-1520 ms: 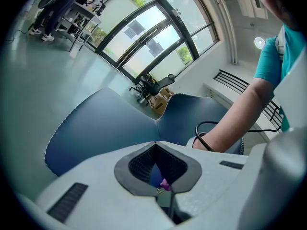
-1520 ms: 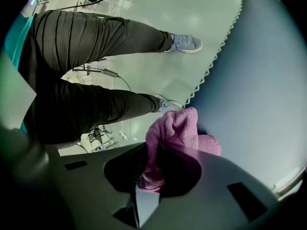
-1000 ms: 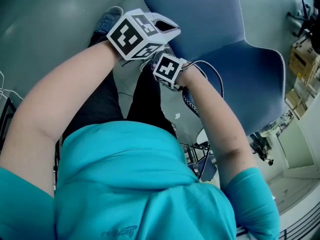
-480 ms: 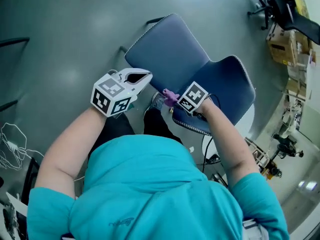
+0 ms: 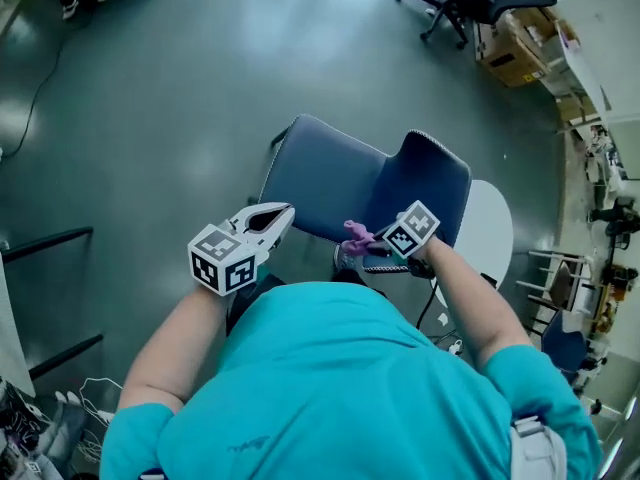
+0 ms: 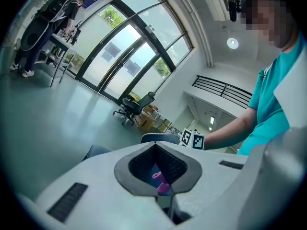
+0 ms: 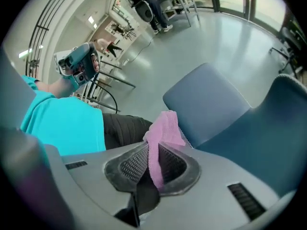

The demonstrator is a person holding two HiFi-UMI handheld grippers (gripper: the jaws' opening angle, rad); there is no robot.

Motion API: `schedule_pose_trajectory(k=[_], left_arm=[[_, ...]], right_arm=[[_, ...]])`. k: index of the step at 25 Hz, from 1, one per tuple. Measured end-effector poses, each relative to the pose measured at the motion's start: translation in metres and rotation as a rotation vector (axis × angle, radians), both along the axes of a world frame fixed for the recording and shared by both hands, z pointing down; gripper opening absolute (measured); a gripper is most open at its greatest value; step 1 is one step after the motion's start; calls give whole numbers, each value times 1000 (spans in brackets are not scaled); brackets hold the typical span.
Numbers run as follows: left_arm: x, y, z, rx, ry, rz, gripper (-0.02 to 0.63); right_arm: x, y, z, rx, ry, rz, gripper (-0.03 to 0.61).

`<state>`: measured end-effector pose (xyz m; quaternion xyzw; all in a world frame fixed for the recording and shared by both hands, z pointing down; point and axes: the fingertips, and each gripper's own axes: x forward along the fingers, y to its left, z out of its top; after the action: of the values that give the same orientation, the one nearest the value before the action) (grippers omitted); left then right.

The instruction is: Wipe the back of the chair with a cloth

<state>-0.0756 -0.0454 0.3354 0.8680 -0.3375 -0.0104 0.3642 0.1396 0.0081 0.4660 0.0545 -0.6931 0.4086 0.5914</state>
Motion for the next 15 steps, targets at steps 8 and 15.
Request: schedule_pose_trajectory(k=[8,15], left_arm=[[-25,3,-89,104,-24,92,-5],[-8,11,-153,149,-51,118,-5]], right_arm=[[-13,6,-84,140,-151,261,54],[-4,5,-163,355,-350,400,54]])
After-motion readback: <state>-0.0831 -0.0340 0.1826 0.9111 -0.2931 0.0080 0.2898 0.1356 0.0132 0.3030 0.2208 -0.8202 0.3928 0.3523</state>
